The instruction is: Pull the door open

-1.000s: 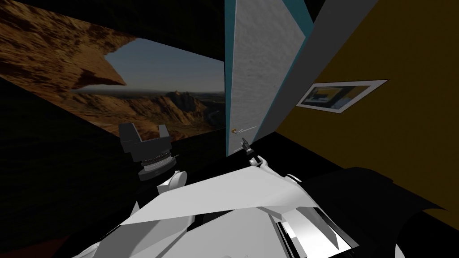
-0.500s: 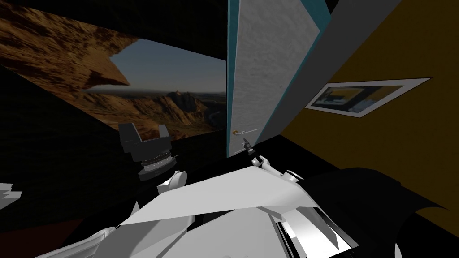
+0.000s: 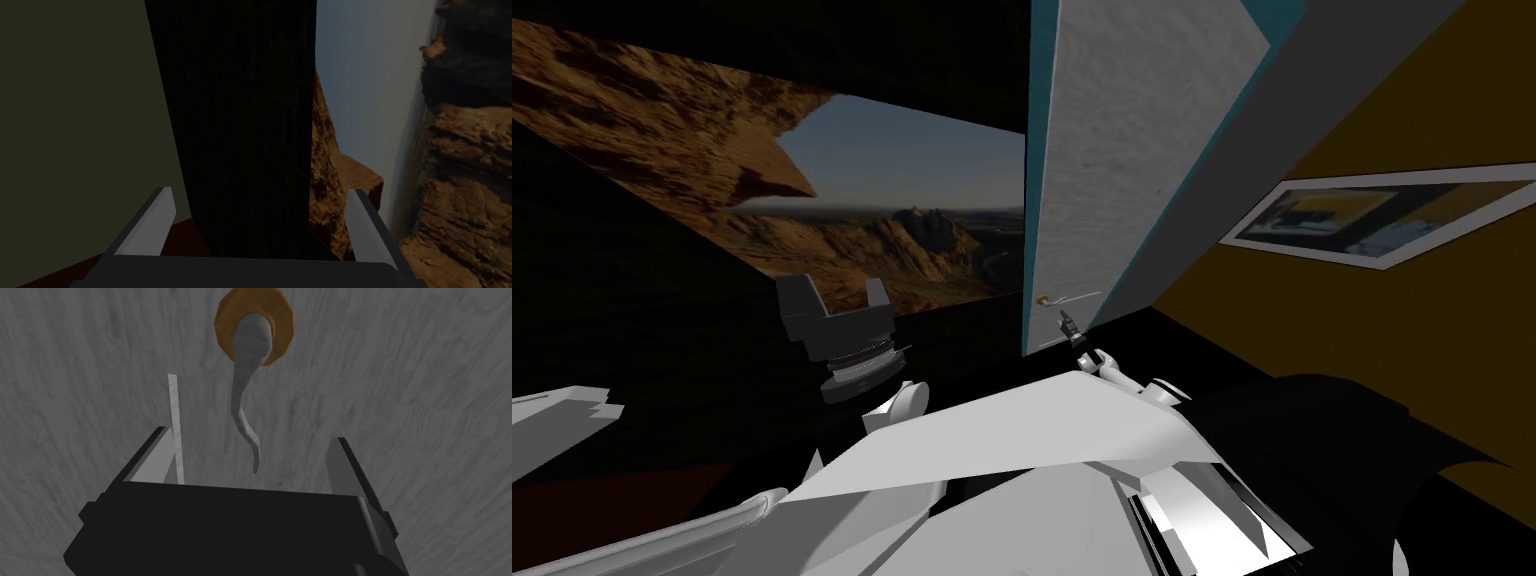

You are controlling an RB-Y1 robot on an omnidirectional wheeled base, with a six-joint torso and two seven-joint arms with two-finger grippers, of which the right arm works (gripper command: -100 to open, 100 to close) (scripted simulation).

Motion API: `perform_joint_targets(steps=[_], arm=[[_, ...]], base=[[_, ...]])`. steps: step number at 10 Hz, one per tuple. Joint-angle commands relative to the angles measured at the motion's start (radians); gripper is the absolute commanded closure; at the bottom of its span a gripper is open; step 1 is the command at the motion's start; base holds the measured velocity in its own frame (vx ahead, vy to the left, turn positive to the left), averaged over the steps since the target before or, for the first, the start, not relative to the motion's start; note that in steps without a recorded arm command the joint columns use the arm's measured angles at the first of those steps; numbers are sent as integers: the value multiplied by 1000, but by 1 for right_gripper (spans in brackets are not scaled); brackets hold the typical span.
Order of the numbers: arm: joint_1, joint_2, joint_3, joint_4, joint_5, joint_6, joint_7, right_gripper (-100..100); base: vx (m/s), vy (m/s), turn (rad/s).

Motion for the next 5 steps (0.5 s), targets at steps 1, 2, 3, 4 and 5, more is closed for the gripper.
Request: perform_joint_targets(steps=[1,2,3,4,5], arm=[[6,-13,-23,23,-11,-12,-13,-100],[8,-18,-32,35,-15,-20,-17,-100],[10,-22,-40,47,-19,-27,-21,-100],[12,-26,-48,58,-23,-34,-26,-100],[14,-30,-56,70,-27,-41,-30,-100]], base=[[192,82,276],[171,44,160],[127,24,116],[95,14,129],[87,4,138]])
